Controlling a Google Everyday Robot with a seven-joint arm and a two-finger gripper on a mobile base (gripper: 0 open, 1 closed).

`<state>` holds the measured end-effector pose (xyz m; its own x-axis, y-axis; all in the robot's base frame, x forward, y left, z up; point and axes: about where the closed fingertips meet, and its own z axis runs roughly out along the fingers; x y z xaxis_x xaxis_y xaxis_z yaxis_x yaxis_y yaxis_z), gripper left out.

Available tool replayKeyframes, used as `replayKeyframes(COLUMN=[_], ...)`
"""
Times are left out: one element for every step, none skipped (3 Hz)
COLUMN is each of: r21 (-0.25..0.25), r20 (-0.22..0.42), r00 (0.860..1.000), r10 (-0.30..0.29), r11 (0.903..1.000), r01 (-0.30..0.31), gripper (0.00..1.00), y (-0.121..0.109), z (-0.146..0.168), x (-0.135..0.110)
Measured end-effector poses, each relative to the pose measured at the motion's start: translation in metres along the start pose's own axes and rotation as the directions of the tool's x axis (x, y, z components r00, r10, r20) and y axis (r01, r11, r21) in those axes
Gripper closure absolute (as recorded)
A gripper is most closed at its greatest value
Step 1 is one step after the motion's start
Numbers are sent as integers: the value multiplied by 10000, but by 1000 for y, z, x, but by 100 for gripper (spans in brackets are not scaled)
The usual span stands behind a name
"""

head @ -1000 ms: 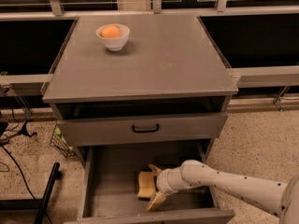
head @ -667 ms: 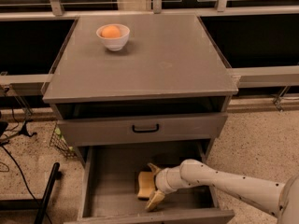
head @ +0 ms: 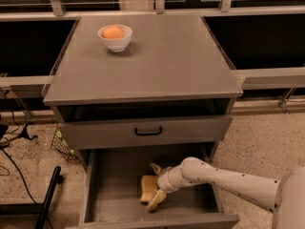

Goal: Pick sponge from middle drawer and place on counter

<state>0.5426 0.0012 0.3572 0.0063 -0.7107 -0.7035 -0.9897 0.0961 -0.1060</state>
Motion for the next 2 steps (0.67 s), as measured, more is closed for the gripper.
replayKeyframes(r21=[-6,-6], r20=[-6,-5], r00=[10000,10000], r10=[14,14], r11=[10000,10000], r01=[-14,-14], gripper=[17,48], y=[-1,-1], z=[0,0], x=[0,0])
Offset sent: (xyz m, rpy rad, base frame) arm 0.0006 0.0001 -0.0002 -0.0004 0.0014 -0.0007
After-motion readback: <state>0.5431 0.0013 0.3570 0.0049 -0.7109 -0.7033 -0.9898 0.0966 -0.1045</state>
